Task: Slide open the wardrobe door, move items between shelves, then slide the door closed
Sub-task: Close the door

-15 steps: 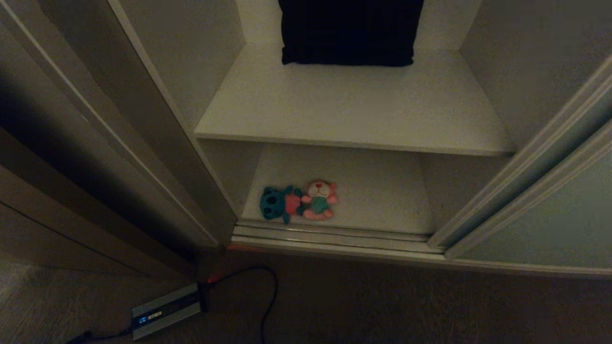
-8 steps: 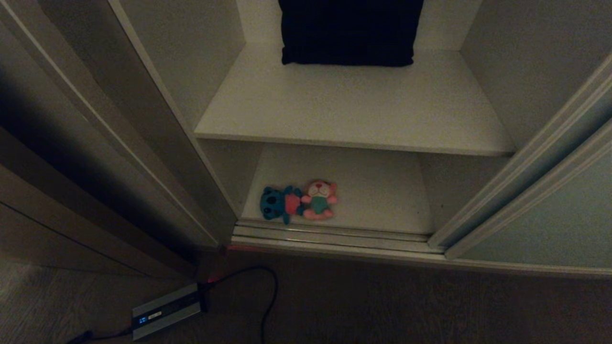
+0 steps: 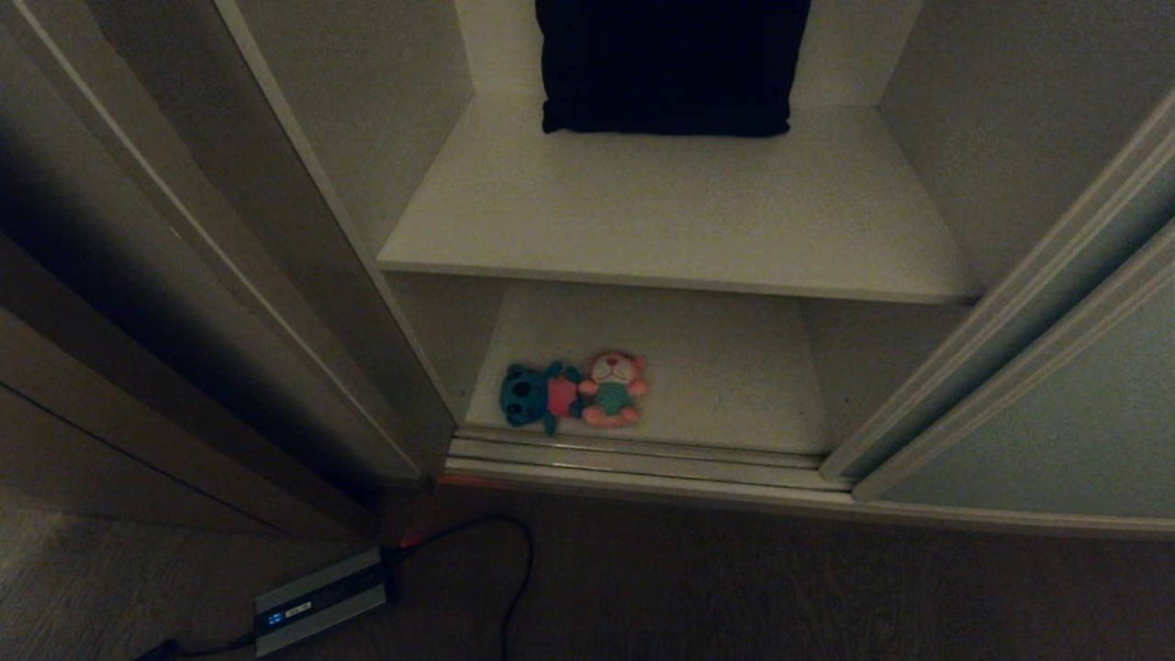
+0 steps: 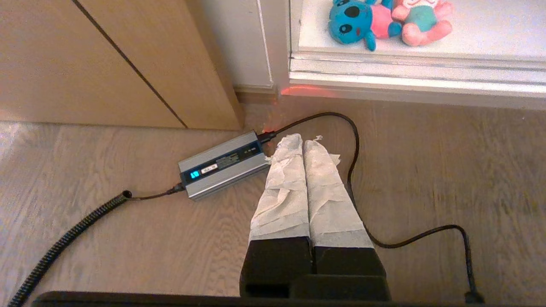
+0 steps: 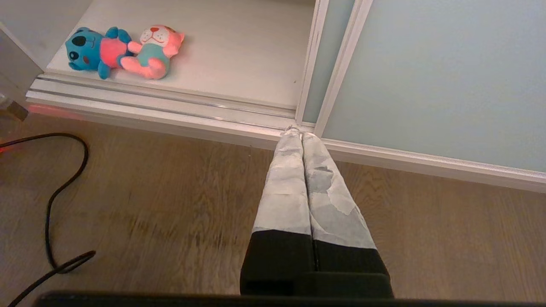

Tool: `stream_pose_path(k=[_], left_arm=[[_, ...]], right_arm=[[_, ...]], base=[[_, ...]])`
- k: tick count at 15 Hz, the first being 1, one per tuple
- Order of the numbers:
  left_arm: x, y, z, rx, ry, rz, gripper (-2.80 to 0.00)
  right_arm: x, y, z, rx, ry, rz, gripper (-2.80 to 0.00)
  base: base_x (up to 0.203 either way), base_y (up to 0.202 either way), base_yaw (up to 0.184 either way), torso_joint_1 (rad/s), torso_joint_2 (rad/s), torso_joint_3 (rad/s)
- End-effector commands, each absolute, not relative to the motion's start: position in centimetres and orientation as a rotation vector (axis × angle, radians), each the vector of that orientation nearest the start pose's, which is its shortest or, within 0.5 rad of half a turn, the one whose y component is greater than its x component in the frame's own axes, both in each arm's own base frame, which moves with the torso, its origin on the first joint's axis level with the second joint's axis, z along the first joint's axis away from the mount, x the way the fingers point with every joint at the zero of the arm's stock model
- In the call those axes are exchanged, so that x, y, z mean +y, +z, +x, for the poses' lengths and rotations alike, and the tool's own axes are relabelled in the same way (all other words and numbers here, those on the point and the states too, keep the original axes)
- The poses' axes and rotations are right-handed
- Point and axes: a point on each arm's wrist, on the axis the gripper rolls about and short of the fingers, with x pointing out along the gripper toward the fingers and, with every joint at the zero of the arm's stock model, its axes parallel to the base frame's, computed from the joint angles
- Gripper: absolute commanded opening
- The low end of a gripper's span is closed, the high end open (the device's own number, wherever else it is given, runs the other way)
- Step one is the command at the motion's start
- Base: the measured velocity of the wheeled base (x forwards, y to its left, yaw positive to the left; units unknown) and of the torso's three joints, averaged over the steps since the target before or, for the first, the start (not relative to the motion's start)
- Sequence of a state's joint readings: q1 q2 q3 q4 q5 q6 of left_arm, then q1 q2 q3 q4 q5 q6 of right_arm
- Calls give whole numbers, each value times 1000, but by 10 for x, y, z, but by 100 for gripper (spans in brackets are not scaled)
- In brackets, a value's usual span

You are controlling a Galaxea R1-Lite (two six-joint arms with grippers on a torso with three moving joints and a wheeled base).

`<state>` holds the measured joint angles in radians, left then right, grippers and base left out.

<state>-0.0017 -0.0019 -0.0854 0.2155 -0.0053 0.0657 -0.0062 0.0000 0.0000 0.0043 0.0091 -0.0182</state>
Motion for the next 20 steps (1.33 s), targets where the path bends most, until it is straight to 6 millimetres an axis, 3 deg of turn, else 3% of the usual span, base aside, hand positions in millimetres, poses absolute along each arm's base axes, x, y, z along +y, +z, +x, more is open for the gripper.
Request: stream_pose_path(k=[1,4,10,15,20], left_arm=[[0,77,-31,125,-12,56,-280],[0,77,-31,125,-11,50,-280],[0,77,-30,125,-11,50,-280],[0,77,-31,124,-11,50,-280],[0,77,-31,124,-11,50,-280]], right_arm=[[0,74,-23,11,3,-26,-280],[0,83,-26,-17,-10,-25,-280],[-1,167,-49,-1,-83,-23,-280],[-5,240,-20,73,-250,-25,-280],[-10,291,28,44,-445,11,-280]], base=[[0,0,0,0,0,0],[0,0,0,0,0,0],[0,0,0,0,0,0],[0,0,0,0,0,0],[0,0,0,0,0,0]])
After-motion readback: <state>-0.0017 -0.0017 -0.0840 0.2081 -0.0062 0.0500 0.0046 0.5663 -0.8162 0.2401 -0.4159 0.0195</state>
